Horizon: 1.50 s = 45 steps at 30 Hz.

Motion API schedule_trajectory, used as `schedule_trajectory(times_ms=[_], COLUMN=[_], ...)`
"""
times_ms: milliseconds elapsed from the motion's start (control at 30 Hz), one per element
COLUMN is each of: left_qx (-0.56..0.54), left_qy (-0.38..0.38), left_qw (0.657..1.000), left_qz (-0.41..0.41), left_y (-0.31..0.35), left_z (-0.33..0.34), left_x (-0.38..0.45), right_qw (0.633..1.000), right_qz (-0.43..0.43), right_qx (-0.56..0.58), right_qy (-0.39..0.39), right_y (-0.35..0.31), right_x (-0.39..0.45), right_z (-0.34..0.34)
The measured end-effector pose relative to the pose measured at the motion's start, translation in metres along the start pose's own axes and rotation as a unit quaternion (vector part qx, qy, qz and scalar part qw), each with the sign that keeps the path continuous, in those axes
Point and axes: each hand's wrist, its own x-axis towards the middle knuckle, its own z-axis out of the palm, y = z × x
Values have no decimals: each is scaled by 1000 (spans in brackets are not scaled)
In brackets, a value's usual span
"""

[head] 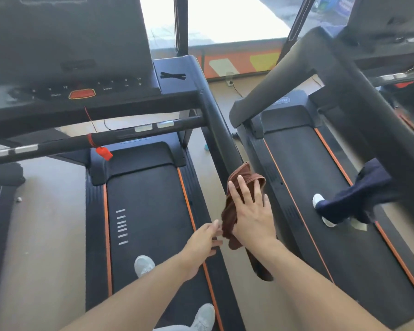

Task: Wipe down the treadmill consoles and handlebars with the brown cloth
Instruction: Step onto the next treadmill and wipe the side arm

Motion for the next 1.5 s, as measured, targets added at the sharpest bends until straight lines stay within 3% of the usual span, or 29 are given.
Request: schedule_trajectory(times_ms=[200, 433, 567, 833, 1100, 1233, 1500], left_qx=[2, 113, 122, -7, 24, 35, 62], left_qy=[10, 32, 36, 94, 153, 163, 162], left_qw=[999, 973, 963, 965, 948, 955, 970], left_qz=[34, 199, 240, 245, 278, 246, 173], left_y=[48, 144, 202, 249, 318, 329, 309], left_z=[-52, -118, -148, -170, -190, -198, -214], left_x=[33, 57, 71, 110, 158, 178, 173], right_qw=[977, 966, 973, 959, 971, 955, 986], right_qz=[140, 161, 150, 147, 45, 66, 62], right_qx=[162, 201, 174, 244, 235, 287, 157], right_qy=[1, 3, 16, 3, -24, -19, -16], right_y=[-14, -26, -38, -37, -44, -48, -97], right_x=[107, 197, 237, 323, 417, 478, 605], right_z=[-25, -44, -51, -64, -85, -93, -116])
